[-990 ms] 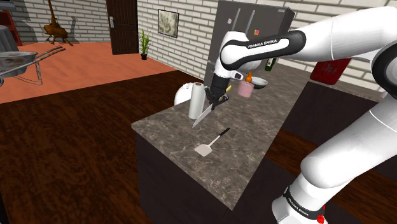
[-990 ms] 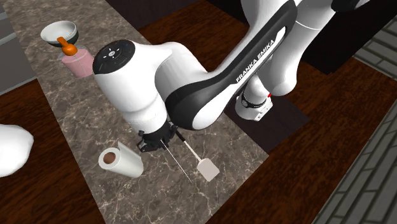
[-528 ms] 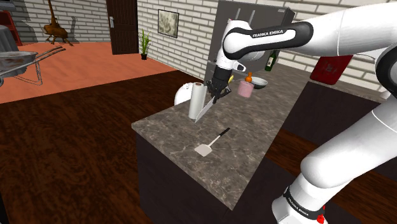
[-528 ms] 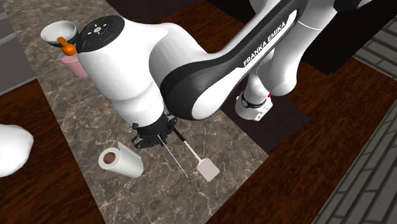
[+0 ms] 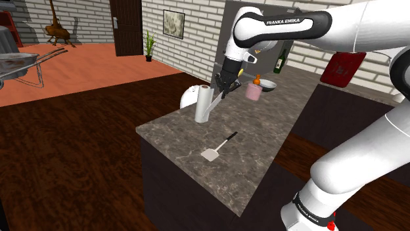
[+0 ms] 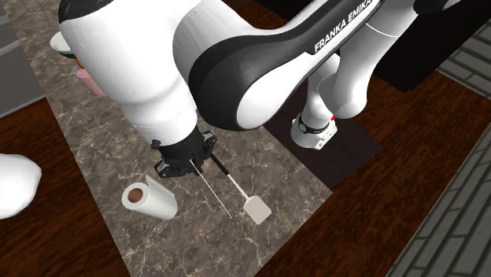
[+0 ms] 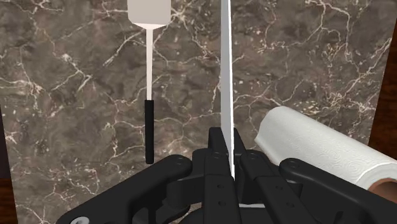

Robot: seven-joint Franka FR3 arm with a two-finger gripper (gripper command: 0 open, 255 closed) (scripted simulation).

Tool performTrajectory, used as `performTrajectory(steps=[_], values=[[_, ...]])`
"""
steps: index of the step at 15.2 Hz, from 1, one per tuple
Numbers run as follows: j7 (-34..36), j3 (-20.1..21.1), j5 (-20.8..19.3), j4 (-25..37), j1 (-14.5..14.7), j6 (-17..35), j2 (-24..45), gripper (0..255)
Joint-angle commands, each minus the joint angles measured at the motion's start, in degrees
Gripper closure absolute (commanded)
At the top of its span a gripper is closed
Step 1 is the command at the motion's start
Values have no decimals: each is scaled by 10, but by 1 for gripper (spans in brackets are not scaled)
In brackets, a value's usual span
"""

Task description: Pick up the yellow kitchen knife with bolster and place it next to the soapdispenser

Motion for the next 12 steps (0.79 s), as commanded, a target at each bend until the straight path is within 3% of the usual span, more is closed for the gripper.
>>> performTrajectory(steps=[1,12], values=[[1,-1,0,13,-1,-15,-1,255],[10,-5,-5,98,-3,-93,4,255]])
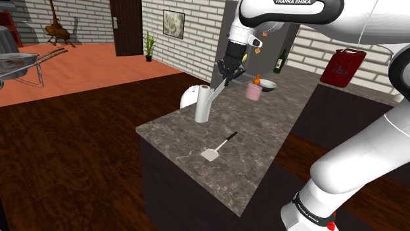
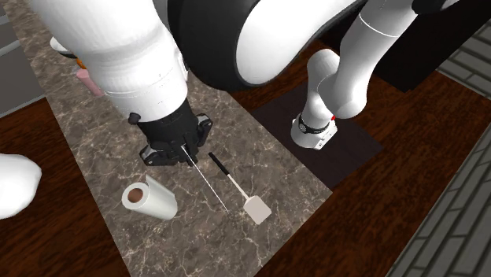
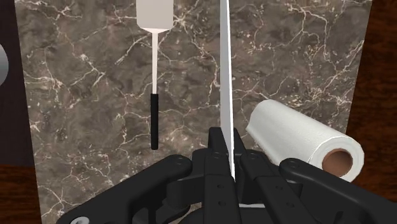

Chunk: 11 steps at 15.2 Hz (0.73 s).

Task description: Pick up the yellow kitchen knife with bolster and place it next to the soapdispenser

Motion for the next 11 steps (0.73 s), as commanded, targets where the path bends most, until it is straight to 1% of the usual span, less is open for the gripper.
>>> performTrajectory(steps=[1,6,11], values=[[-12,-8,-3,10,-6,-7,5,255],[-74,-45,-17,37,-33,-15,33,255],[-131,-79,-30,81,-61,-27,74,255]])
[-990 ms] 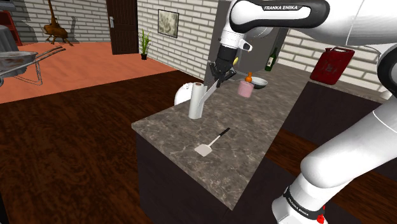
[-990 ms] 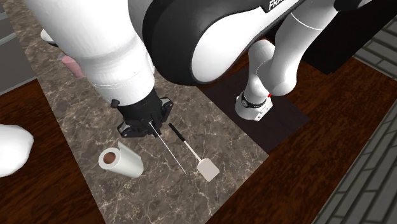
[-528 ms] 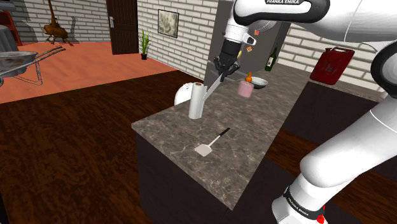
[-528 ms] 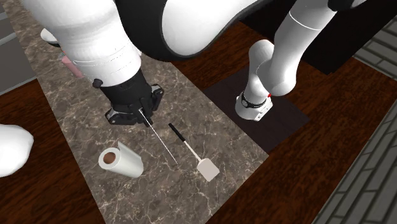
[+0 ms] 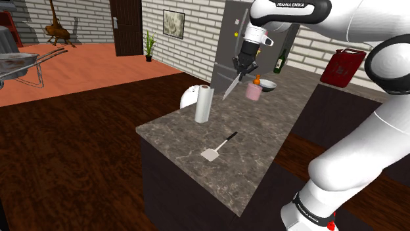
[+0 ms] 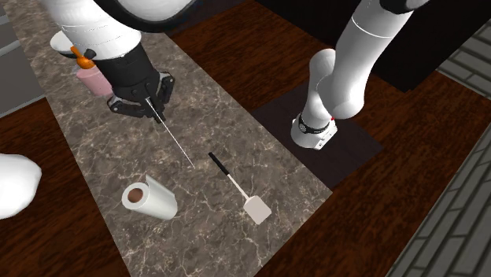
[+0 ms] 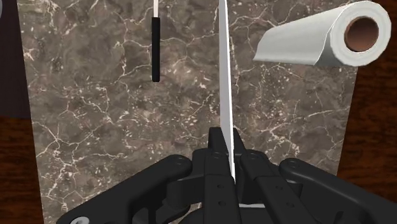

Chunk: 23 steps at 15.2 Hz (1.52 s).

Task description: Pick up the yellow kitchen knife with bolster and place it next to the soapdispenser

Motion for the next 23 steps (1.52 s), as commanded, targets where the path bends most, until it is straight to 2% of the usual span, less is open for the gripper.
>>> performTrajectory(steps=[1,8,14,18,21,23], values=[[-23,-13,-7,29,-11,-6,27,255],[-97,-51,-19,131,-49,-33,110,255],[-153,-77,-25,263,-83,-73,207,255],[-187,-90,-26,393,-106,-119,295,255],[-207,-96,-26,548,-125,-179,392,255],[-209,-96,-26,500,-125,-150,372,255]])
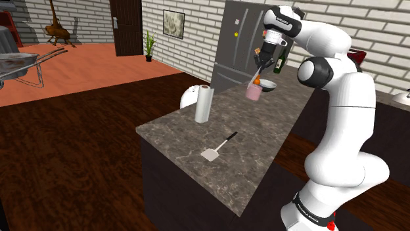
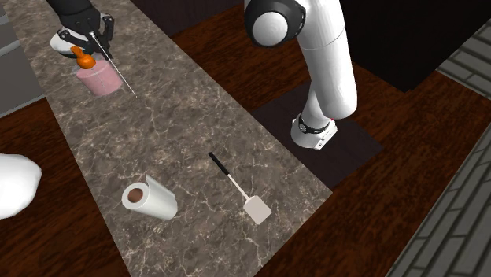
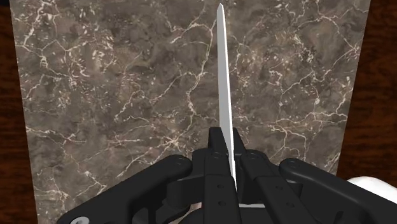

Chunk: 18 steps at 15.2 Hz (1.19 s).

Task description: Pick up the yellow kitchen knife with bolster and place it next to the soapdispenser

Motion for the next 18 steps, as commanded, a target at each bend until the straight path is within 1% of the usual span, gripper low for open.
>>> performTrajectory(steps=[1,8,18], values=[[-4,0,0,-25,-1,18,-7,255],[-10,-1,0,-135,-1,94,-41,255],[-17,-2,1,-241,-1,181,-59,255]])
